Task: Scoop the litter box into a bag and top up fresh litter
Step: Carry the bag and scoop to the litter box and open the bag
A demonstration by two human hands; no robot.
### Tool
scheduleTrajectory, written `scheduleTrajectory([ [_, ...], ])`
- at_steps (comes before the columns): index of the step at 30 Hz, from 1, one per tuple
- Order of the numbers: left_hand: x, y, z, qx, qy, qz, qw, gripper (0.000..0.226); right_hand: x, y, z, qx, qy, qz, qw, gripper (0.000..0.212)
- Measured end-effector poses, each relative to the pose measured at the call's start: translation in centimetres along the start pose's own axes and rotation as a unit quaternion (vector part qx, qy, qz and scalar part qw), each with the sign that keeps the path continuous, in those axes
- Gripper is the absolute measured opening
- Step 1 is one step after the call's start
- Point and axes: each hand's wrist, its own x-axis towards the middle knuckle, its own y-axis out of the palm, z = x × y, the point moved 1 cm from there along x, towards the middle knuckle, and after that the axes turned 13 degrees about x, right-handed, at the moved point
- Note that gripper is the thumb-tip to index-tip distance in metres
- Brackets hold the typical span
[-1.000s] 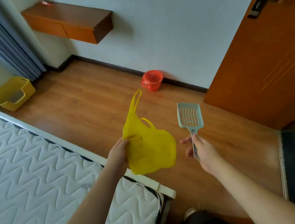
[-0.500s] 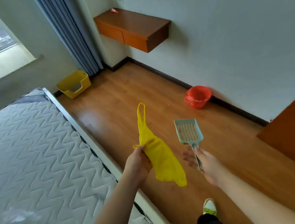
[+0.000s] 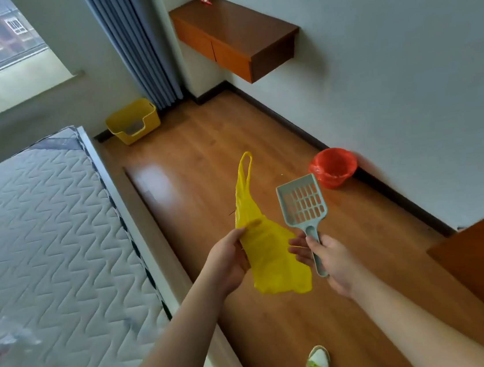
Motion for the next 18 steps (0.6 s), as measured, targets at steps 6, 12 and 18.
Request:
scheduleTrajectory([
  [6, 0.5, -0.7, -0.3, 0.017, -0.011, 0.036, 0.999, 0.039, 2.2, 2.2, 0.8, -0.137, -0.030, -0.017, 0.990, 0.021],
  [12, 0.2, -4.5, -1.6, 0.043, 0.040, 0.022, 0.998, 0.037, 4.7, 7.0, 0.4, -0.148, -0.003, -0.008, 0.989, 0.022],
  [18, 0.7, -9.5, -5.3, 0.151, 0.183, 0.035, 0.971, 0.036, 8.8, 15.1, 0.4, -0.133, -0.012, -0.007, 0.991, 0.037],
])
